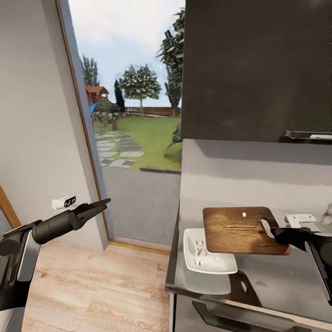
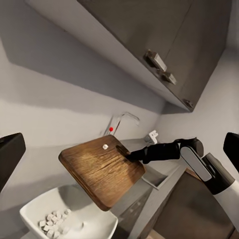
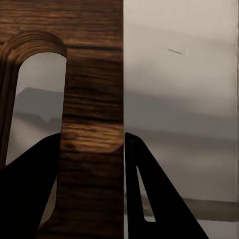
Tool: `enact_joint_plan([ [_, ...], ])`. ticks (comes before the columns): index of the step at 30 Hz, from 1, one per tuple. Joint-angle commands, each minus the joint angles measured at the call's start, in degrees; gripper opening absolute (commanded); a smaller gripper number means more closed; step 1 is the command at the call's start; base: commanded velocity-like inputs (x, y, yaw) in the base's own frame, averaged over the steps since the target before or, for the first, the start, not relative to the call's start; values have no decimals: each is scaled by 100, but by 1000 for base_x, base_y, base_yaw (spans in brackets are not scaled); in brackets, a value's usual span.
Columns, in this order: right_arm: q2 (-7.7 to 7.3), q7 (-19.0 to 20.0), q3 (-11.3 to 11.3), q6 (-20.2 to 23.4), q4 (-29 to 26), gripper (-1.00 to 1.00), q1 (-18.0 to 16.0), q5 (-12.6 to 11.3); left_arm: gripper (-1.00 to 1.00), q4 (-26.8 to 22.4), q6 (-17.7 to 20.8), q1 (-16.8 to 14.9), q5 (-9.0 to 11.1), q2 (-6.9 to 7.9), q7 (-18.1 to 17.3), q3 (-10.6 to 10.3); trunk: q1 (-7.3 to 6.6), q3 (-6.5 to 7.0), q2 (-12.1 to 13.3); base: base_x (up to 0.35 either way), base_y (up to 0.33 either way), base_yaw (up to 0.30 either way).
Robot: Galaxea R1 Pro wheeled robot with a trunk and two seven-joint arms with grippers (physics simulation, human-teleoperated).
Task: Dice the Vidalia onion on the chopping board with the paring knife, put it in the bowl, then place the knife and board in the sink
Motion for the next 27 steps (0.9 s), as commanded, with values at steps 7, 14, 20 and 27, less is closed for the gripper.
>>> enact_joint_plan([
  [7, -6, -747, 325, 56, -4, -100, -3, 68, 100, -4, 58, -2, 10, 9, -12, 2, 3, 62, -4, 0, 0, 0],
  [14, 2, -942, 425, 69, -4, -100, -3, 70, 100, -2, 58, -2, 8, 4, -12, 1, 3, 127, -4, 0, 0, 0],
  [20, 3, -966, 440, 66, -4, -100, -3, 70, 100, -1, 58, -2, 8, 1, -12, 2, 3, 183, -4, 0, 0, 0],
  [27, 3, -968, 441, 63, -4, -100, -3, 70, 100, -1, 58, -2, 13, 4, -12, 2, 3, 248, -4, -43, 32, 0],
])
